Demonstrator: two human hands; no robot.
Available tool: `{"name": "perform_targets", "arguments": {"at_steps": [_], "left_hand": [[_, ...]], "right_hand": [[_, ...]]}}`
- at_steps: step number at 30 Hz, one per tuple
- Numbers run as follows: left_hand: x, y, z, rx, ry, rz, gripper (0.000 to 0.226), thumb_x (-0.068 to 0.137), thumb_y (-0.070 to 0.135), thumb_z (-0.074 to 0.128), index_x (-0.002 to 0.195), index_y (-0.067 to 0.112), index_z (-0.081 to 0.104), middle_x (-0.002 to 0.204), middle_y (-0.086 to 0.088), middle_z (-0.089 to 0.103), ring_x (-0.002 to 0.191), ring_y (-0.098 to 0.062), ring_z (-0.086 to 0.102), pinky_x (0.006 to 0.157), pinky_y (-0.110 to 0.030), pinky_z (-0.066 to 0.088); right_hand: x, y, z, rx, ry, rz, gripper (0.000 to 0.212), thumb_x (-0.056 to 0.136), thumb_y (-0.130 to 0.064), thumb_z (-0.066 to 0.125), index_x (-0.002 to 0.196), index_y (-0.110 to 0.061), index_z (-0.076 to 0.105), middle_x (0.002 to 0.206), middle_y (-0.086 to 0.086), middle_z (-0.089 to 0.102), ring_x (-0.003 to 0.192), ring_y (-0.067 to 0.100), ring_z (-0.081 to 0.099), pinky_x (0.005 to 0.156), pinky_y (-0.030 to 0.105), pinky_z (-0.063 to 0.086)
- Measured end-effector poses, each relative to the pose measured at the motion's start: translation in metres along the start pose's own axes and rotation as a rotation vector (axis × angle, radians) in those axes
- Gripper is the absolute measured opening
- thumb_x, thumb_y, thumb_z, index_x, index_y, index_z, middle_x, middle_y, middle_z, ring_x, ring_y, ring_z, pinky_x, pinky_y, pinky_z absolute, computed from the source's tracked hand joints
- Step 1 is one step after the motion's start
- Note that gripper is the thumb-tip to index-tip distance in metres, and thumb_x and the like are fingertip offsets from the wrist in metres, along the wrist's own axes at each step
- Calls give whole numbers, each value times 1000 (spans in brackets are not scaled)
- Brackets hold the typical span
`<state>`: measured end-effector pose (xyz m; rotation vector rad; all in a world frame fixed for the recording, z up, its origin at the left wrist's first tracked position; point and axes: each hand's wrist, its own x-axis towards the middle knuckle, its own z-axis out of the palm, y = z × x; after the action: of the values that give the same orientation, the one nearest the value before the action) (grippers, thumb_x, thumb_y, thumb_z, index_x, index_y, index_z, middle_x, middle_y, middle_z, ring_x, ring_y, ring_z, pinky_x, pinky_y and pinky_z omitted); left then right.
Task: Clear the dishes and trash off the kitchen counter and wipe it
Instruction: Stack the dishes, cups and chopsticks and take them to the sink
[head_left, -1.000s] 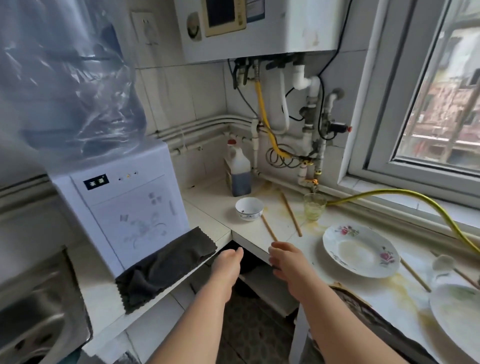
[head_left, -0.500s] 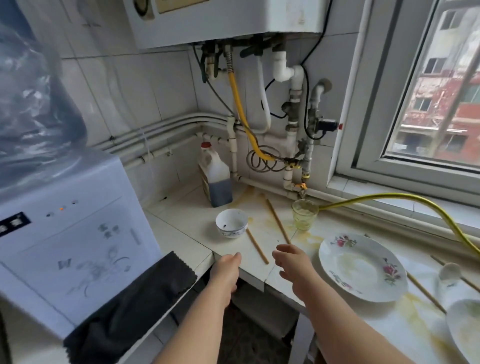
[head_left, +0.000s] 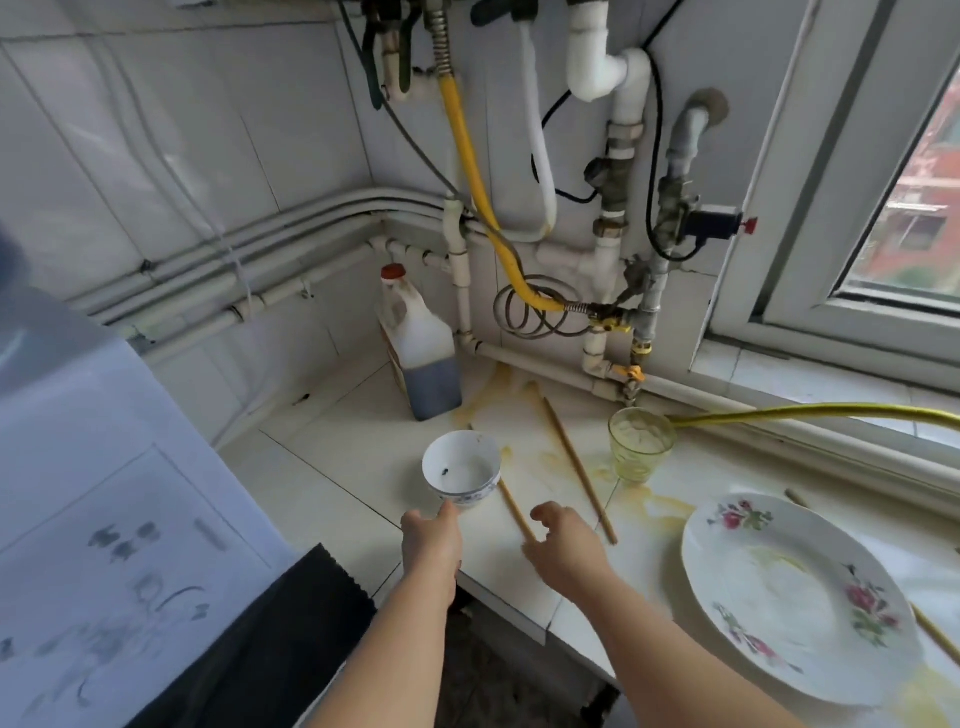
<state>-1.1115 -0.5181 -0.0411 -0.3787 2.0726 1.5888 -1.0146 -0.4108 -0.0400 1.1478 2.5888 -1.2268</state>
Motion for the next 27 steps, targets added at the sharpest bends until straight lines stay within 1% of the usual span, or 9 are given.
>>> {"name": "perform_targets", "arguments": {"at_steps": [2,4,9,11,14,16,18,21,27], "left_hand": [[19,7,4,13,18,-4,59,96,34,50,145,10,27,135,-15,48,96,-29,58,77,-38,54],[30,10,7,25,29,-11,61,96,32,50,147,11,23,137,-16,47,106,-34,58,87,-43,54],[63,24,23,96,5,-32,44,95,25,50,133,9,37,119,-16,58,87,-32,63,69,-38,55],[74,26,28,145,18,-24,40,92,18,49,130,9,41,118,-16,60,86,-33,65,73,-40,57],[89,29,38,184,13,9,39,84,9,43,123,11,44,112,-17,63,68,-29,62,68,-38,56],[95,33,48,202,-11,30,43,81,8,41,123,14,44,111,-16,63,73,-31,65,71,-40,59],[99,36,59,242,-47,40,45,79,10,40,124,15,44,113,-15,63,82,-34,68,74,-44,60],[109,34,70,311,-90,68,41,77,14,39,117,16,45,113,-13,62,91,-36,67,79,-48,59],[136,26,75,366,-116,103,40,71,21,40,110,20,48,116,-11,62,96,-36,64,82,-49,56]], "right_hand": [[9,-4,9,-118,4,0,44,89,-19,52,133,-19,47,131,3,48,113,21,54,86,30,47],[12,-6,16,-225,15,-1,41,89,-19,50,129,-20,47,126,2,49,112,22,53,84,32,49],[34,-5,23,-402,71,32,35,89,-11,46,124,-17,47,119,4,53,105,25,57,80,34,48],[41,-3,15,-404,71,94,37,87,-7,44,122,-17,47,118,5,56,104,27,59,75,33,47],[49,6,4,-376,130,173,32,84,-8,44,115,-16,49,113,4,57,103,28,61,71,31,45],[53,11,-4,-393,216,183,32,86,-14,46,117,-18,49,116,3,52,105,25,57,73,31,45],[61,16,-10,-463,287,153,38,86,-20,48,124,-19,48,121,2,48,110,24,50,82,32,43],[73,18,-13,-449,303,171,43,85,-20,49,128,-18,44,126,2,46,116,24,45,91,32,39],[85,11,-7,-483,258,235,33,88,-8,44,121,-14,42,118,5,55,106,23,55,78,30,44]]}}
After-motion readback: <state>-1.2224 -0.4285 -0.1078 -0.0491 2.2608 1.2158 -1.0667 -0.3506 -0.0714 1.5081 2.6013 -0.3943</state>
